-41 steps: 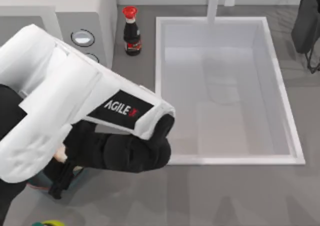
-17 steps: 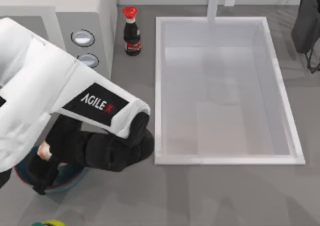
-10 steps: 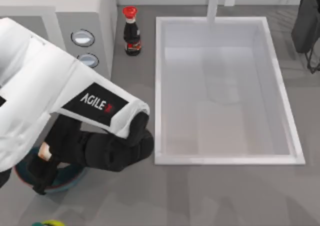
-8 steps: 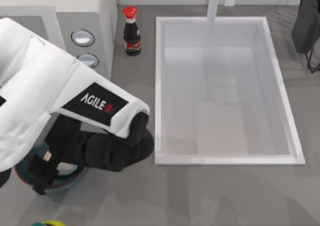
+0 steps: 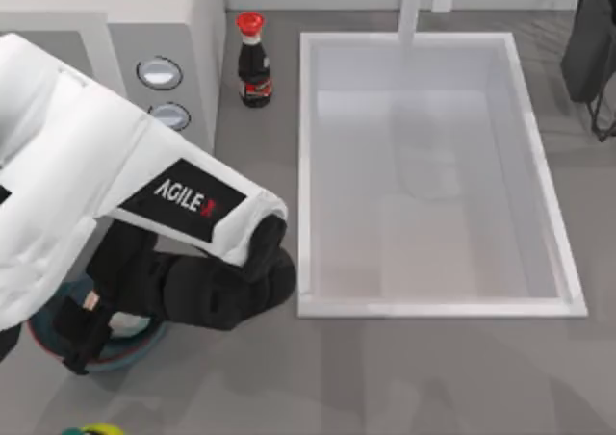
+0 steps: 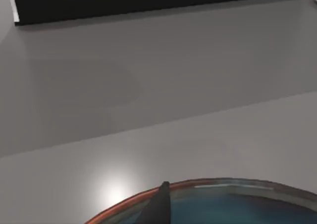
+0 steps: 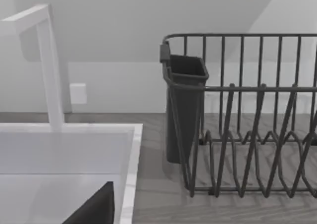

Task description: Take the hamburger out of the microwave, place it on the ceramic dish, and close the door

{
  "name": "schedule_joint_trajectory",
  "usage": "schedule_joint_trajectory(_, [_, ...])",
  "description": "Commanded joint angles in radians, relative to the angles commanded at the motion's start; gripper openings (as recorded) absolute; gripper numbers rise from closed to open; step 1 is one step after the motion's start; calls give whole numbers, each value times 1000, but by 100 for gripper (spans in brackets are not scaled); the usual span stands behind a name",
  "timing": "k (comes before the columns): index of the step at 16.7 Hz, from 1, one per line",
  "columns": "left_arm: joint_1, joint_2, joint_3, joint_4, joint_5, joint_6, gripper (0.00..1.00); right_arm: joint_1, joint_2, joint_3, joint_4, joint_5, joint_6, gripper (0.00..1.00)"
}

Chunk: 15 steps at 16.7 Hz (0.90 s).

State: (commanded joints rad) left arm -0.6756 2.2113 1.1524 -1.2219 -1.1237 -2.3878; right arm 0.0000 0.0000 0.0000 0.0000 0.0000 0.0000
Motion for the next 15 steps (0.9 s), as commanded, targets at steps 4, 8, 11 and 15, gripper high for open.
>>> schedule_joint_trajectory(4, [60, -88, -45, 93, 41, 101, 100, 0, 0, 0, 0, 0, 0, 100])
schedule_joint_trajectory(8, [188, -338, -160, 300, 148, 367, 100, 0, 0, 0, 0, 0, 0, 100])
schedule_joint_trajectory(11, [302, -628, -288, 490, 269, 672, 100, 0, 0, 0, 0, 0, 0, 100])
schedule_joint_trajectory(15, [446, -1100, -501, 745, 474, 1199, 100, 0, 0, 0, 0, 0, 0, 100])
